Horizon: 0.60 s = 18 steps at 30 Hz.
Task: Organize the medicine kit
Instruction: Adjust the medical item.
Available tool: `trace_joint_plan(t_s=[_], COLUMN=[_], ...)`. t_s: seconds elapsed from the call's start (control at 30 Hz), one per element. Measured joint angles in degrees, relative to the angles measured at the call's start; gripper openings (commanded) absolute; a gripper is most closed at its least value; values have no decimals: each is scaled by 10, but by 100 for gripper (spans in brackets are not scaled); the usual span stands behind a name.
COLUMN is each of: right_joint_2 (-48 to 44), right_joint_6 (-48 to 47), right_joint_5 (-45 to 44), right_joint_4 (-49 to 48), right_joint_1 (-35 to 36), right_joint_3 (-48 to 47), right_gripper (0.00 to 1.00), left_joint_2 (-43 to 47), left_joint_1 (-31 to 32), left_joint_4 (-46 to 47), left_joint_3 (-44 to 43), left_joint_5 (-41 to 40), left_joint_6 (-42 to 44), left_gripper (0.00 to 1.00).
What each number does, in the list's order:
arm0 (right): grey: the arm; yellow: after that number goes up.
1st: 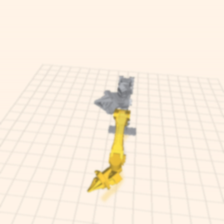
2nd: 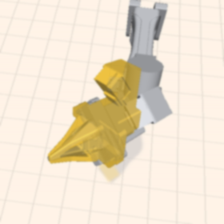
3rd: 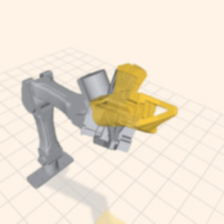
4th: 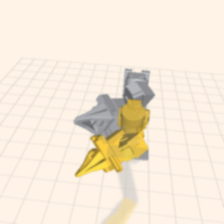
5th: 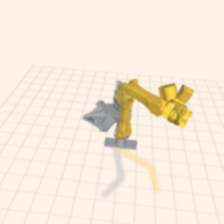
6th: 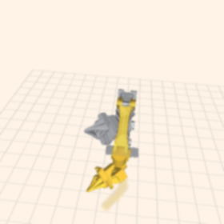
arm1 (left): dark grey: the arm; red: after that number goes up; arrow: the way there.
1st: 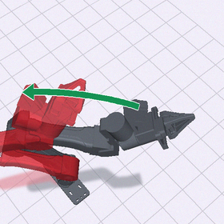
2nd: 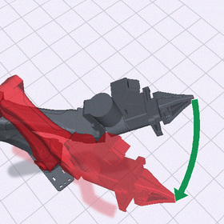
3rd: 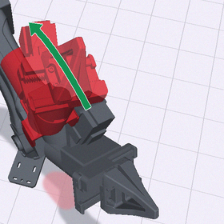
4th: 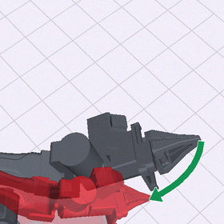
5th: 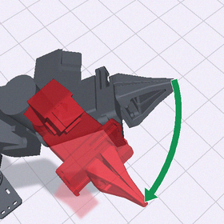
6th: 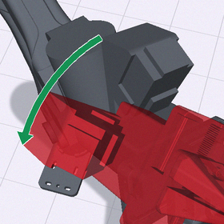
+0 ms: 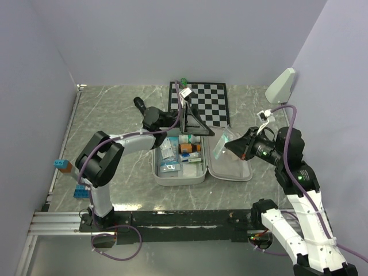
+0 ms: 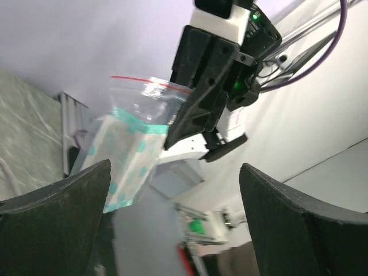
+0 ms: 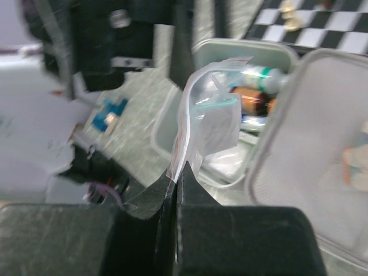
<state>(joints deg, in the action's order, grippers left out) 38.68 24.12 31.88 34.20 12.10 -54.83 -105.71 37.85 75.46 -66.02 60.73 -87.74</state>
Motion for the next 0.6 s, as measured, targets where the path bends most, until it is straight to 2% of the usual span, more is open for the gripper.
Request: trace_joint_plan(t_s=[0.23, 0.4, 0.6], right_joint_2=[0, 0, 0], right_joint_6=[21, 56, 92], right_joint_5=[154, 244, 300], right_joint_4=[-68, -133, -190], right_joint_1=[2, 7, 8], right_joint_3=[19, 19, 26], right_gripper=[0, 0, 0], left_joint_2=[-19, -22, -20], left_joint_1=[-2, -2, -1], left_joint_4=[-2, -2, -3], left_joint_3=[11, 8, 0], left_joint_5=[10, 24, 43], left_joint_6=[-94, -114, -121], left_gripper=[96, 96, 96])
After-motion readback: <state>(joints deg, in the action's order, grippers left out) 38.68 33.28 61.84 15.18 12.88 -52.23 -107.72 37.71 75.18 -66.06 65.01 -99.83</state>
